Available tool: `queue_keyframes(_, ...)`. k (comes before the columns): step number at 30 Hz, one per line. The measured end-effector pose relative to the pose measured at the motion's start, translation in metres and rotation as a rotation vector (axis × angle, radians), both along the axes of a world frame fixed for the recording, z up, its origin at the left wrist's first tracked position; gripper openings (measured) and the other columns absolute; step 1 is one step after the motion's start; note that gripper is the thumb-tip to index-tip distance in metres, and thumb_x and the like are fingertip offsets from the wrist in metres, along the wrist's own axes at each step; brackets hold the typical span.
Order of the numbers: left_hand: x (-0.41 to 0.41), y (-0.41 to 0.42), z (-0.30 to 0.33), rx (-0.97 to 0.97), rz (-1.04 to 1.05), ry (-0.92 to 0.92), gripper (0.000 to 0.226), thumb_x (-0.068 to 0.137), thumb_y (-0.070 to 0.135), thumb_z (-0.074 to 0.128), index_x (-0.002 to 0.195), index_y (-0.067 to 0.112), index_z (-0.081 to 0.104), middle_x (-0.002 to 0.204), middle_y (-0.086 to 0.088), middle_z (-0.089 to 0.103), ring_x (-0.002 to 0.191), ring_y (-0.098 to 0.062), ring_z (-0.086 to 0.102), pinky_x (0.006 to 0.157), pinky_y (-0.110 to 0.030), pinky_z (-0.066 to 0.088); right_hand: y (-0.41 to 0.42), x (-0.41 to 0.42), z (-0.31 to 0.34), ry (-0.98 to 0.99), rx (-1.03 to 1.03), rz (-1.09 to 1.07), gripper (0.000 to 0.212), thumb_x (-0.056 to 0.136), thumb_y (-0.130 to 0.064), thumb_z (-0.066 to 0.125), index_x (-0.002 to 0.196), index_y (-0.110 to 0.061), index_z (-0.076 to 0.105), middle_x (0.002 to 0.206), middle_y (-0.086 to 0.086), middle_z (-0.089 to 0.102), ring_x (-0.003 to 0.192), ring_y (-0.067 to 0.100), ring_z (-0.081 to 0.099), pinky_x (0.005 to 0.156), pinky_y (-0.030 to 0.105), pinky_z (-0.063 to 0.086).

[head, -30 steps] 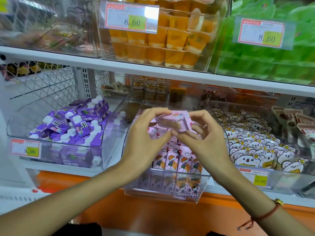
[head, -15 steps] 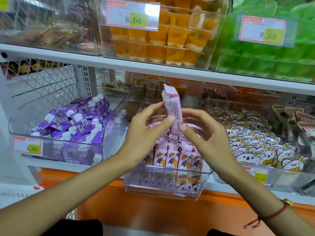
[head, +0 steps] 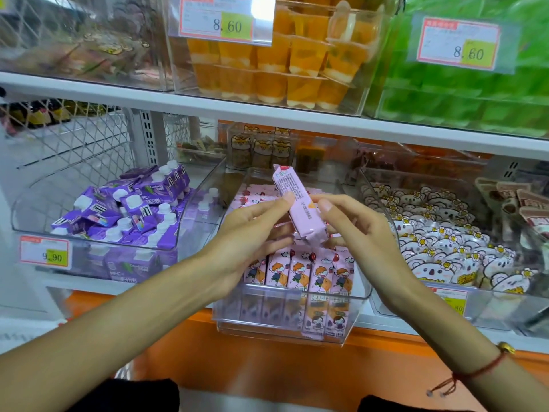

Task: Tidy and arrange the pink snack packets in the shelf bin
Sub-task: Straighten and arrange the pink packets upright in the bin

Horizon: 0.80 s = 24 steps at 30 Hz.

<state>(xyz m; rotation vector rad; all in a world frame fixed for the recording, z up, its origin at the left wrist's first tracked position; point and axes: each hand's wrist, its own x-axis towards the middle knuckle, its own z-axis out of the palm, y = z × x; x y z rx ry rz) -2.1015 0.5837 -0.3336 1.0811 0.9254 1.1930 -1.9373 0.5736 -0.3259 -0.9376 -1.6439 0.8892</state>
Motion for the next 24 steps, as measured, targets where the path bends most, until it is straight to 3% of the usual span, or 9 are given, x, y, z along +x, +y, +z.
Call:
queue_keyframes(3,0.0,0.0,-0.001,0.085,-0.019,0.071,0.022,0.094,0.03,0.056,0.112,0.024,0.068,0.106,0.006,0.073,0.101,-0.008,0.068,0.081,-0.021,0.057,0.0,0.0,-0.004,-0.05,0.006,-0.04,0.026,0.086,-0.029,0.065,0.112,-0.031,0.063,0.094,-0.006,0.068,0.08,0.009,0.067,0.071,0.018,0.054)
queue_keyframes(5,-0.001,-0.001,0.002,0.169,-0.007,0.132,0.022,0.096,0.022,0.055,0.115,0.025,0.066,0.111,0.008,0.072,0.104,-0.007,0.066,0.084,-0.022,0.056,0.002,0.002,-0.006,-0.135,0.077,-0.116,0.027,0.088,-0.024,0.066,0.111,-0.034,0.06,0.099,-0.013,0.063,0.085,0.003,0.062,0.072,0.016,0.051)
queue_keyframes(7,-0.003,0.001,0.005,0.217,0.051,0.152,0.028,0.093,0.019,0.061,0.12,0.023,0.062,0.115,0.007,0.069,0.105,-0.007,0.066,0.087,-0.024,0.055,0.004,0.005,-0.005,-0.237,0.19,-0.184,0.027,0.088,-0.022,0.066,0.112,-0.033,0.061,0.102,-0.019,0.06,0.093,-0.003,0.057,0.077,0.014,0.048)
queue_keyframes(9,-0.006,0.002,0.006,0.204,0.081,0.12,0.031,0.087,0.026,0.067,0.118,0.019,0.062,0.111,0.004,0.07,0.1,-0.008,0.068,0.084,-0.026,0.056,0.005,0.008,-0.004,-0.345,0.281,-0.229,0.031,0.087,-0.02,0.068,0.116,-0.029,0.061,0.107,-0.017,0.061,0.101,0.0,0.056,0.087,0.024,0.047)
queue_keyframes(12,-0.009,0.003,0.006,0.159,0.109,0.112,0.03,0.087,0.033,0.066,0.112,0.017,0.064,0.103,0.002,0.074,0.094,-0.01,0.071,0.08,-0.026,0.058,0.005,0.008,-0.004,-0.422,0.347,-0.233,0.037,0.082,-0.016,0.072,0.113,-0.032,0.06,0.107,-0.021,0.06,0.1,-0.001,0.055,0.087,0.028,0.048)
queue_keyframes(16,-0.011,0.007,0.004,0.247,0.308,0.181,0.021,0.091,0.027,0.062,0.106,0.013,0.066,0.092,0.002,0.073,0.091,-0.012,0.07,0.082,-0.025,0.056,0.007,0.01,-0.006,-0.494,0.319,-0.127,0.048,0.084,-0.019,0.072,0.122,-0.037,0.051,0.114,-0.032,0.051,0.108,-0.009,0.05,0.095,0.022,0.044)
queue_keyframes(19,-0.011,0.008,0.008,0.317,0.425,0.211,0.016,0.09,0.025,0.063,0.102,0.014,0.065,0.094,-0.001,0.071,0.096,-0.016,0.067,0.093,-0.034,0.053,0.006,0.013,-0.012,-0.668,0.289,-0.041,0.064,0.089,-0.031,0.065,0.142,-0.037,0.028,0.132,-0.03,0.033,0.118,-0.018,0.028,0.099,-0.002,0.02)
queue_keyframes(21,-0.011,0.011,0.011,0.351,0.428,0.258,0.018,0.091,0.026,0.063,0.104,0.014,0.065,0.095,0.003,0.071,0.094,-0.013,0.067,0.096,-0.038,0.052,0.004,0.013,-0.016,-0.777,0.304,-0.056,0.072,0.091,-0.038,0.059,0.148,-0.035,0.015,0.14,-0.029,0.021,0.125,-0.015,0.021,0.095,-0.008,0.008)
queue_keyframes(24,-0.009,0.022,0.019,0.398,0.463,0.26,0.02,0.09,0.026,0.063,0.107,0.015,0.063,0.102,0.003,0.071,0.098,-0.011,0.067,0.095,-0.036,0.052,0.003,0.017,-0.02,-0.837,0.326,-0.15,0.073,0.095,-0.043,0.05,0.151,-0.03,0.007,0.157,-0.017,0.011,0.141,0.001,0.016,0.105,0.011,0.017)
